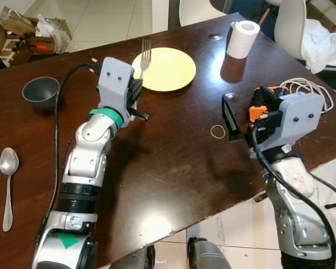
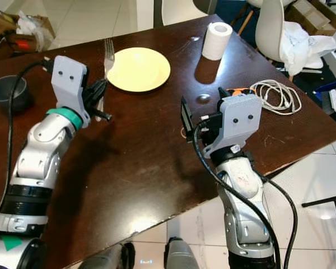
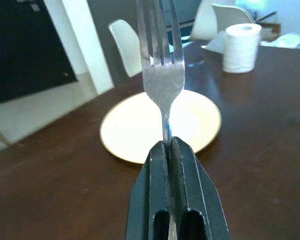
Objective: Setting the table
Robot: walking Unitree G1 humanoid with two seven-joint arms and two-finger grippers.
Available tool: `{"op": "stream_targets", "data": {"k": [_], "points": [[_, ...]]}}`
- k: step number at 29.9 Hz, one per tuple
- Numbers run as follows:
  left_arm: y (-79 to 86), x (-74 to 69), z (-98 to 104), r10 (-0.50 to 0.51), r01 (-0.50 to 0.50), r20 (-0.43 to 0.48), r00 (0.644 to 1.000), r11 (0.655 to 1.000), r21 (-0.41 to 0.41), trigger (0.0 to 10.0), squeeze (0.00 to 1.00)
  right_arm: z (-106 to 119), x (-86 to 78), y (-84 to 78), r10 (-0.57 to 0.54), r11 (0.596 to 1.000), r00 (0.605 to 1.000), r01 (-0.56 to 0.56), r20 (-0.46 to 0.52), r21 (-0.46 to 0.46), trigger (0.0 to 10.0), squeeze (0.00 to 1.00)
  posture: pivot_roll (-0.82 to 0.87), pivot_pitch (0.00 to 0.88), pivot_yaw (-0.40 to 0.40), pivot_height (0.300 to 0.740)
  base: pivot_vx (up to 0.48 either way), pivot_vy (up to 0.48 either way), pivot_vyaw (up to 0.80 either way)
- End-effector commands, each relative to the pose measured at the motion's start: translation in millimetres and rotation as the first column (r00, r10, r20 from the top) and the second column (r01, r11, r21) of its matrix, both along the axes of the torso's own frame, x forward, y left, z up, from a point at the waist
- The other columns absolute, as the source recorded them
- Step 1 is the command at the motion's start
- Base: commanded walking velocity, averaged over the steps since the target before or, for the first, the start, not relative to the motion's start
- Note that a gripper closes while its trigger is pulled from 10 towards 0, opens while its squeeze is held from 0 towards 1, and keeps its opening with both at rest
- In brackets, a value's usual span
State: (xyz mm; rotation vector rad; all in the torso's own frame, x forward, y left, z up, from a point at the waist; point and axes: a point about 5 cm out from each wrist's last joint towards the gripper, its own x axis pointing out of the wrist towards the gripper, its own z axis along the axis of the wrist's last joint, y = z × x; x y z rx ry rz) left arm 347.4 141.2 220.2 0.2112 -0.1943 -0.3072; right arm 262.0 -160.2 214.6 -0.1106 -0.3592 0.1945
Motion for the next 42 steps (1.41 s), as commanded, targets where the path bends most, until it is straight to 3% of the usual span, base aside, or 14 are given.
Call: {"op": "stream_targets", "data": {"k": [1, 4, 9, 16, 20, 23, 42], "points": [[10.1, -2.9, 1.4, 0.019, -0.019, 0.001, 1.0, 1.0, 0.024, 10.0, 0.0, -0.6, 0.5, -1.7, 0.004, 1.0, 1.0, -0.004, 0.001, 0.002, 10.0, 0.0, -0.02, 0.004, 0.07, 0.74, 0.0, 0.0, 0.0], [33.2, -9.6, -4.6, 0.043, -0.041, -0.033, 0.999, 0.998, 0.055, 10.0, 0.0, 1.7, 0.4, -6.7, -0.01, 1.0, 1.0, 0.011, 0.013, -0.005, 10.0, 0.0, -0.01, 0.0, 0.071, 0.74, 0.0, 0.0, 0.0], [42.3, -10.4, -17.8, 0.093, -0.089, -0.051, 0.994, 0.994, 0.064, 10.0, 0.0, 3.8, 1.4, -9.6, -0.023, 1.0, 0.999, 0.023, 0.023, -0.003, 10.0, 0.0, -0.02, 0.0, 0.064, 0.74, 0.0, 0.0, 0.0], [22.4, -8.8, -29.3, 0.173, -0.175, -0.058, 0.983, 0.984, -0.034, 10.0, 0.0, 8.1, 5.0, -10.7, -0.014, 1.0, 0.999, 0.015, 0.036, -0.007, 10.0, 0.0, -0.03, 0.0, 0.038, 0.74, 0.0, 0.0, 0.0], [10.6, -11.6, -30.3, 0.165, -0.168, -0.05, 0.985, 0.984, -0.056, 10.0, 0.0, 8.4, 7.3, -8.4, -0.003, 1.0, 0.999, 0.003, 0.036, -0.005, 10.0, 0.0, -0.02, 0.0, 0.03, 0.74, 0.0, 0.0, 0.0], [-8.1, -12.9, -25.7, 0.1, -0.102, -0.033, 0.994, 0.992, -0.073, 10.0, 0.0, 5.3, 9.2, -3.9, 0.011, 1.0, 1.0, -0.011, 0.028, 0.001, 10.0, 0.0, -0.02, 0.0, 0.03, 0.74, 0.0, 0.0, 0.0], [-20.3, -2.1, -16.2, 0.074, -0.073, 0.004, 0.997, 0.992, -0.1, 10.0, 0.0, -4.2, 5.8, -6.2, -0.059, 0.997, 0.998, 0.059, 0.012, 0.044, 10.0, 0.0, -0.06, 0.0, 0.047, 0.74, 0.0, 0.0, 0.0]]}}
